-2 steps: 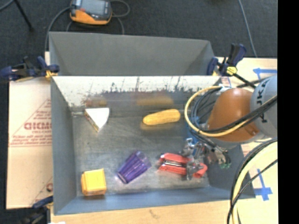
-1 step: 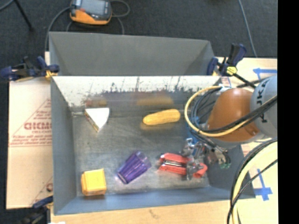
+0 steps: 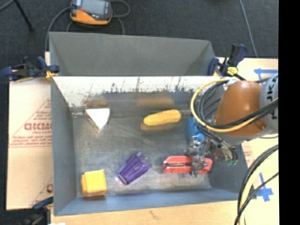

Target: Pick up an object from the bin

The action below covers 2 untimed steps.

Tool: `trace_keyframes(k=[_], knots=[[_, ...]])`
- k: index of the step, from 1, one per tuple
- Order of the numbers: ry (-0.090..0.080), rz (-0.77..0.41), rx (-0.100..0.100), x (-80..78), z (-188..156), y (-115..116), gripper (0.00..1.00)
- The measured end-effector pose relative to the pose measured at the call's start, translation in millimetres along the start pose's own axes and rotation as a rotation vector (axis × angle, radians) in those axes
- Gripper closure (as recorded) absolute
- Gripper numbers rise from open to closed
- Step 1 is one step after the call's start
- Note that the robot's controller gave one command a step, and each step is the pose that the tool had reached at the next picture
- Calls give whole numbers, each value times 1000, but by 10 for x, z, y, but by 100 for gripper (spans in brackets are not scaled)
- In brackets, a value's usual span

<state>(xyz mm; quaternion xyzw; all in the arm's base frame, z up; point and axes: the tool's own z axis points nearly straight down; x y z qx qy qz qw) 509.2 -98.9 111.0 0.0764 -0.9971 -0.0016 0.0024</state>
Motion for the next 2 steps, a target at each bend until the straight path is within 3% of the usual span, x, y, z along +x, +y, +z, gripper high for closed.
trace_keyframes(k=[1,2], knots=[[-2,18,4,-35,-562,-56,100],[-7,54,3,61,-948,-94,100]])
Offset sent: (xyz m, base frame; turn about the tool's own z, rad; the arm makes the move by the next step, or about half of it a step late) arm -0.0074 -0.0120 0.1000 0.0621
